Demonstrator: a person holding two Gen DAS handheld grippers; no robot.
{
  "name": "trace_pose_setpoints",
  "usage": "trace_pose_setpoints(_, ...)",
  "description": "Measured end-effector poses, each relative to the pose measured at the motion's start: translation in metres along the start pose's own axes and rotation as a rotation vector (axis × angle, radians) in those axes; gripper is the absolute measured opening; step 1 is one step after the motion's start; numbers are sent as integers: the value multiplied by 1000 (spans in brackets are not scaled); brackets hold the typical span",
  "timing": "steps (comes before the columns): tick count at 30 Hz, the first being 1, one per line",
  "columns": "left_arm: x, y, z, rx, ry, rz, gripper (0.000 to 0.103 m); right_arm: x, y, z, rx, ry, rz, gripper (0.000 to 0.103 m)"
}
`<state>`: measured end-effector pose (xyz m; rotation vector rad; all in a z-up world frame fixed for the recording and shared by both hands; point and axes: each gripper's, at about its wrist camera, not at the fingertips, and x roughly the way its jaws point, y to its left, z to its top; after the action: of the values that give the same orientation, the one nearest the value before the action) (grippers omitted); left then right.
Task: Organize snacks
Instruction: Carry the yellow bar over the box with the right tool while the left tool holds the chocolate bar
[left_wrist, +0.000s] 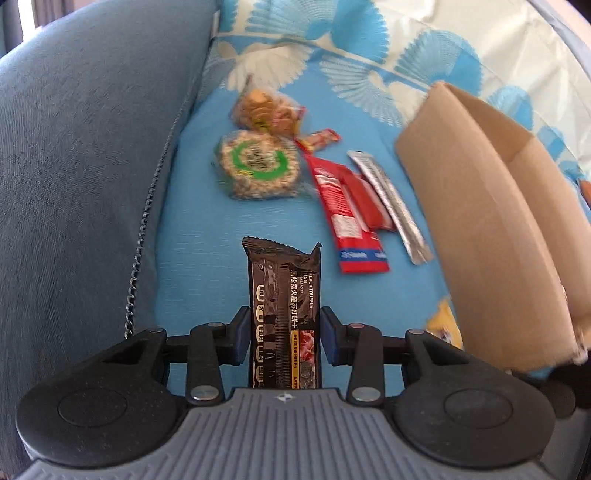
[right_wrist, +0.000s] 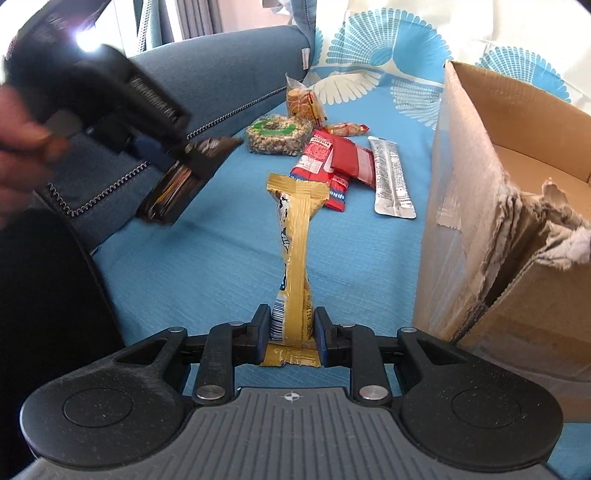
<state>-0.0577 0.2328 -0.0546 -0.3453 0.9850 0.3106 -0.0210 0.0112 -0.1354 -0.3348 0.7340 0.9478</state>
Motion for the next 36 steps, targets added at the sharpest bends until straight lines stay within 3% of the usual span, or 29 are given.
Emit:
trace_pose_setpoints(7, -17, -22, -13, 125, -91, 14, 43, -14, 6, 4, -1, -60, -45, 26)
trace_pose_setpoints(18, -41, -23, -24, 140, -231, -29, 43, -63, 10, 18, 36, -184, -123, 26)
trace_pose_setpoints(21, -47, -24, -27, 147, -257, -42, 43, -84, 5, 34, 66, -255, -146, 26)
trace_pose_setpoints(28, -48, -23, -26, 136, -268, -69, 43, -145, -26, 64, 136, -429, -204, 26)
trace_pose_setpoints(36, -49, -23, -27, 122, -282, -54, 43, -165, -109, 90, 131, -434, -325, 26)
